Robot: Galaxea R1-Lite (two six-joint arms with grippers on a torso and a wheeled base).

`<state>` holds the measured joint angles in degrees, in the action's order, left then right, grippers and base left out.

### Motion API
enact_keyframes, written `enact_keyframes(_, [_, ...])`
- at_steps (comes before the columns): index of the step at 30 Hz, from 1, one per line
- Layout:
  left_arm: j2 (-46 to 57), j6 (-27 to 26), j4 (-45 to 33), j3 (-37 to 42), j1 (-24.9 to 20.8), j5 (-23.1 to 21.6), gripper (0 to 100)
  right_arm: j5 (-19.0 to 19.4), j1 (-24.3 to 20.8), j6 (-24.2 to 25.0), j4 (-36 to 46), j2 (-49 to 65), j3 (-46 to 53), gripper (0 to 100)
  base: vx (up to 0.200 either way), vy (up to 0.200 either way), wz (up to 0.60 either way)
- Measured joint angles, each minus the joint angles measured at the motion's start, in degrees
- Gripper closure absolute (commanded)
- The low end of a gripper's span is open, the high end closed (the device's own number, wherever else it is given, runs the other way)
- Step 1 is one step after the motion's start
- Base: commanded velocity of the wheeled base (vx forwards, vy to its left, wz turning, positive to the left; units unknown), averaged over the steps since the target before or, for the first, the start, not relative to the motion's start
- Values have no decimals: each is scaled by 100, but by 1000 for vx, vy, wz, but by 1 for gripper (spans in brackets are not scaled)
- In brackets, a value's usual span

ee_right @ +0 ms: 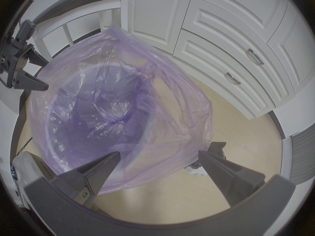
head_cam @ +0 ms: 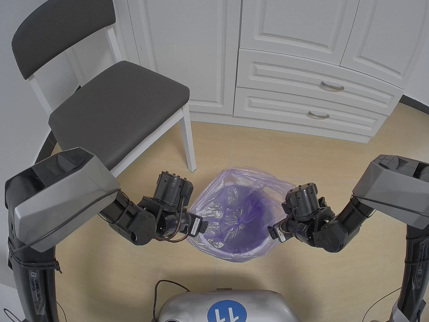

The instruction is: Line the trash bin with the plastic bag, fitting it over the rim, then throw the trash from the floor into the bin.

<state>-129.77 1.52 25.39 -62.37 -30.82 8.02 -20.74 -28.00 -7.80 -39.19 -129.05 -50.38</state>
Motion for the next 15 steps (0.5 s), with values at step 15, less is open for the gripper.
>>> enact_keyframes(15, [-247,-9,52,57,196,238,0,10,99,-45,2,-110,-2,0,0,0,0])
